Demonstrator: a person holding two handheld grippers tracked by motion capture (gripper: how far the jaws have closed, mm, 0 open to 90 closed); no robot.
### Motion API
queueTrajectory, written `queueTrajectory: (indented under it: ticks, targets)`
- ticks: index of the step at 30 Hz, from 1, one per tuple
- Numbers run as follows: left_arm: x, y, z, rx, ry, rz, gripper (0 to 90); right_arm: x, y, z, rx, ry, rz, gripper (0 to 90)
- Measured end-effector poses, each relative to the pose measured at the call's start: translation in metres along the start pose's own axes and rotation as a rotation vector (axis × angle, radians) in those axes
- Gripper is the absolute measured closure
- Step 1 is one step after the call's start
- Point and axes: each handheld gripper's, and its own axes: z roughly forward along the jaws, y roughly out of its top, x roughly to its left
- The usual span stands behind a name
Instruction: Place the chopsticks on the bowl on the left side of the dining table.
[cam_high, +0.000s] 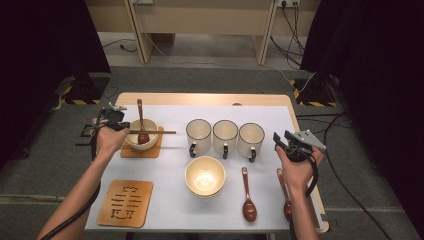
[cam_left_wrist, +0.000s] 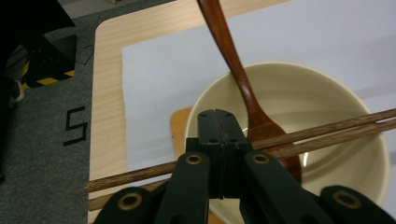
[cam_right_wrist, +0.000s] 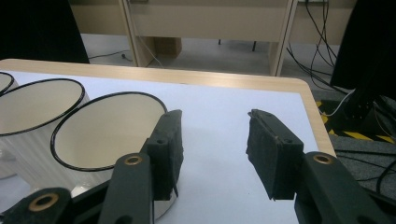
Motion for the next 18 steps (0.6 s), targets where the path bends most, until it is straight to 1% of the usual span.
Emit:
queueTrajectory:
  ticks: [6,14,18]
  targets:
    - [0.000,-0.002,0.011,0.019,0.005,0.001,89.3,-0.002,0.000,-0.001,-0.004,-0.004,-0.001,55.2]
    - [-0.001,-0.002,0.017,0.021,0.010,0.008,89.3,-0.002,0.000,-0.001,-0.002,-0.004,0.003,55.3]
    - [-0.001,-0.003,0.020,0.039,0.012,0.003,89.3,-0.002,0.000,-0.001,0.002,-0.002,0.002,55.3]
